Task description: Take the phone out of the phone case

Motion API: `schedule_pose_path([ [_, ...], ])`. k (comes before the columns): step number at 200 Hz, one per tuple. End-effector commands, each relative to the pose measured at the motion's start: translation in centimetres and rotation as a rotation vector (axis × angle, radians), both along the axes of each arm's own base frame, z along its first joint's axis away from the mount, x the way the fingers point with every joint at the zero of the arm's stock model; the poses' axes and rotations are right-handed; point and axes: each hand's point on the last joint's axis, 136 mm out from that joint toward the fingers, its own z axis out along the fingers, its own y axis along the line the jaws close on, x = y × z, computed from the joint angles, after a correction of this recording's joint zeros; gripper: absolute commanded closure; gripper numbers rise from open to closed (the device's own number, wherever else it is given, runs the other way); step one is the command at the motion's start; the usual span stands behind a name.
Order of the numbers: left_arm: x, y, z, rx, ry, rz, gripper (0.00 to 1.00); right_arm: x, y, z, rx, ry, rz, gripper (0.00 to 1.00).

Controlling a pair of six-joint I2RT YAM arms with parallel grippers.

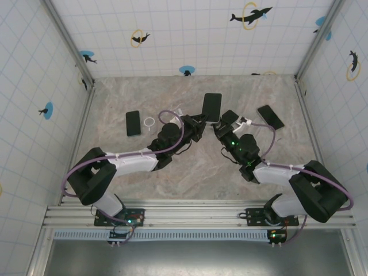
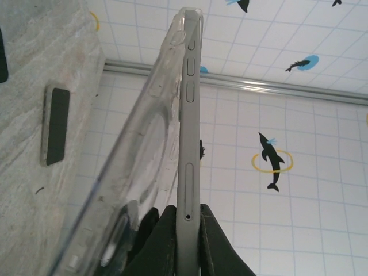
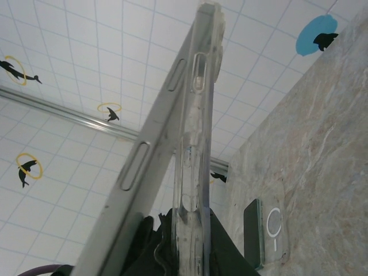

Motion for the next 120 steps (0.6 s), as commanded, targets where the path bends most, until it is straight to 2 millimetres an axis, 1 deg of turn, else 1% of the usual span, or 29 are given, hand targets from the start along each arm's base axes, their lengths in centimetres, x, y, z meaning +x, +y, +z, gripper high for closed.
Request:
schedule_pose_path([
  [1,0.7,0.6,2.7,-0.048,-0.055,0.040,0.95,0.0,-0.7,0.7,-0.006,-0.031,-0.040,0.97],
  [20,0.5,1.1,2.8,-0.028,-0.060,0.049,0.98,0.5,-1.2,-0.7,-0.041,0.008,-0.071,0.97],
  [28,0.4,1.2,3.2,-0.031,-0.068,0.049,0.99,0.8,-1.6,-1.4,-0.061,0.027,-0.090,0.97],
  [49,-0.1,1.1,3.7,-0.031,-0.074,0.028,0.99,1.6,-2.5,-3.2,-0.105,0.077,-0.142,0.97],
  [64,-0.4,1.3,3.6,-0.020,-0.072,0.018,0.99,2.4,-3.1,-4.0,-0.122,0.099,-0.174,0.97],
  [75,-0.7,1.7,3.2,-0.006,-0.065,0.020,0.99,3.0,-3.5,-4.4,-0.127,0.108,-0.189,0.97],
  [88,-0.8,2.6,2.0,0.027,-0.044,0.030,0.99,3.7,-3.6,-4.6,-0.126,0.107,-0.192,0.97],
  [106,-0.6,4.3,0.6,0.065,-0.036,0.048,0.99,4.3,-3.4,-4.6,-0.124,0.102,-0.184,0.97],
  [120,-0.2,5.7,-0.9,0.110,-0.019,0.058,0.99,4.7,-2.8,-4.6,-0.127,0.098,-0.161,0.97],
])
